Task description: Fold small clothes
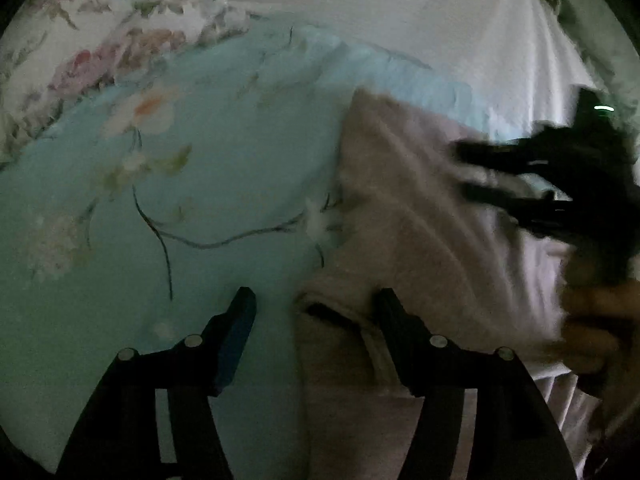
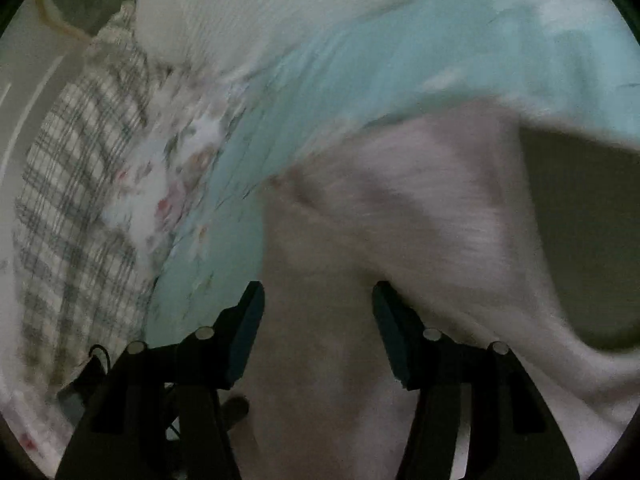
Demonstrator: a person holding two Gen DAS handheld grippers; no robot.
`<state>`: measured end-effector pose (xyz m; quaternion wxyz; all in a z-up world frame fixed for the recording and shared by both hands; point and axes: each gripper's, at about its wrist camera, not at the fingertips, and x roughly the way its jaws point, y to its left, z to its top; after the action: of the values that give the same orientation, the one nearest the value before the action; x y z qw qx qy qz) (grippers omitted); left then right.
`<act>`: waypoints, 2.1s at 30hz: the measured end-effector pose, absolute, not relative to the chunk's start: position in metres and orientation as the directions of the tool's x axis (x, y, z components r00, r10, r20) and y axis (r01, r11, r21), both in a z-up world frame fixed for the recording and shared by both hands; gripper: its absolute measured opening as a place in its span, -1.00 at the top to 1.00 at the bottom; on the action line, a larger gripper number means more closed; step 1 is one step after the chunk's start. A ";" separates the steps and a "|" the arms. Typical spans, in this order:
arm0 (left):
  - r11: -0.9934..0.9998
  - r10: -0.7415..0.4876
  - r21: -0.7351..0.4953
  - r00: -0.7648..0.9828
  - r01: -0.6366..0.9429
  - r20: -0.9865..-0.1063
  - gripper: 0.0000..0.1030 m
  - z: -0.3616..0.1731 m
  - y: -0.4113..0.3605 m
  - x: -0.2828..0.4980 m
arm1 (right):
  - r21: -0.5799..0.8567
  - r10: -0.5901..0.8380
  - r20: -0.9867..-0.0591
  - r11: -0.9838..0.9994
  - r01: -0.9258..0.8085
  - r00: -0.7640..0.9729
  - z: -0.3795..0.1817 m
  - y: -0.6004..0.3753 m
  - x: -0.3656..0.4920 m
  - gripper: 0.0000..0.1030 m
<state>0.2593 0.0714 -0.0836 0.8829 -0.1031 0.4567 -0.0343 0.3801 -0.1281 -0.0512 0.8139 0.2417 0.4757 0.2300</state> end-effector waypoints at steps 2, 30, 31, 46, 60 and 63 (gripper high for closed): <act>0.979 -0.142 -0.200 0.586 -0.034 -0.798 -0.25 -0.082 0.074 0.256 | 0.598 0.580 -0.640 0.788 -0.147 0.505 -0.033 -0.148 0.352 -0.12; 0.904 -0.415 -0.321 0.399 0.284 -0.817 -0.41 -0.083 0.127 0.022 | 0.569 0.486 -0.731 0.822 0.035 0.479 -0.044 -0.317 -0.044 -0.16; 0.891 -0.437 -0.337 0.380 0.303 -0.815 -0.43 -0.084 0.130 0.009 | 0.576 0.503 -0.727 0.817 0.015 0.468 -0.043 -0.316 -0.050 -0.16; 0.861 -0.459 -0.382 0.190 0.334 -0.868 -0.44 -0.140 0.129 -0.031 | 0.551 0.540 -0.787 0.833 -0.054 0.298 -0.076 -0.303 -0.105 -0.16; 0.841 -0.491 -0.416 0.166 0.346 -0.855 0.87 -0.149 0.113 -0.033 | 0.552 0.539 -0.781 0.832 -0.054 0.316 -0.087 -0.292 -0.117 0.74; 0.840 -0.488 -0.396 0.198 0.371 -0.850 0.93 -0.141 0.109 -0.039 | 0.579 0.567 -0.754 0.812 -0.073 0.333 -0.078 -0.290 -0.119 0.84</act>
<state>-0.0394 0.1090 -0.1412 0.7723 -0.0512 0.5689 -0.2782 -0.1189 -0.2903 -0.0777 0.7838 0.2286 0.5403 0.2038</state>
